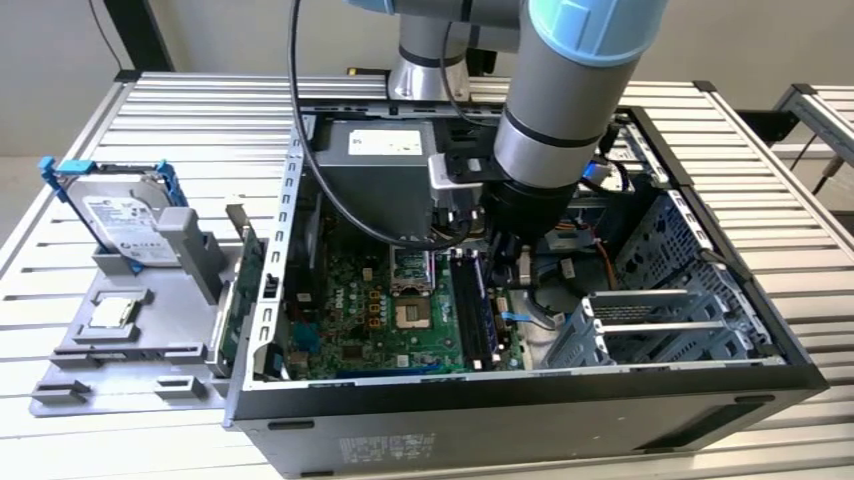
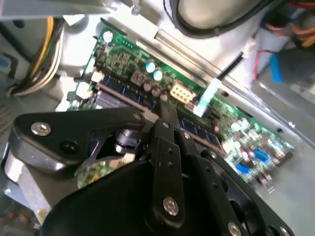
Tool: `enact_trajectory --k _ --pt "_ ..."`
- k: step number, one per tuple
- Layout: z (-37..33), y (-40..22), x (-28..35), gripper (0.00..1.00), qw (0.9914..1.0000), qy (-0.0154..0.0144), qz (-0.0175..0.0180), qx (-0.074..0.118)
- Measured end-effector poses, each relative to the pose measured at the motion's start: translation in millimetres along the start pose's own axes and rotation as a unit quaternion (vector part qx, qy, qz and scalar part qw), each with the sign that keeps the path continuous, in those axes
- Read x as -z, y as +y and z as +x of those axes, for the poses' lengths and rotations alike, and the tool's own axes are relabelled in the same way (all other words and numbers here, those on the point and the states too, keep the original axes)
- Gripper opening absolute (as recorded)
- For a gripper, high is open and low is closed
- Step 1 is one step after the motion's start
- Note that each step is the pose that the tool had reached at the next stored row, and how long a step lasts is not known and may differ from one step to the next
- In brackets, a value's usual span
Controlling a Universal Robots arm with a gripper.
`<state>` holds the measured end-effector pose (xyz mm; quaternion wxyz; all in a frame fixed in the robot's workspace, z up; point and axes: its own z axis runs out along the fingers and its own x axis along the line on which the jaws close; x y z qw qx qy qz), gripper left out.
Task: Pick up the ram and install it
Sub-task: 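Press down the ram until it locks into place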
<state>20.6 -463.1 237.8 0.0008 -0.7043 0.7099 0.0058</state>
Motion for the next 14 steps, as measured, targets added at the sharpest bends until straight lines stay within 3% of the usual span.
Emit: enact_trajectory --k 7,14 --pt "-0.2 0.2 30.9 0.0 1.0 0.0002 0.0 0.0" --pt "-0.3 0.2 32.2 0.0 1.0 0.0001 0.0 0.0"
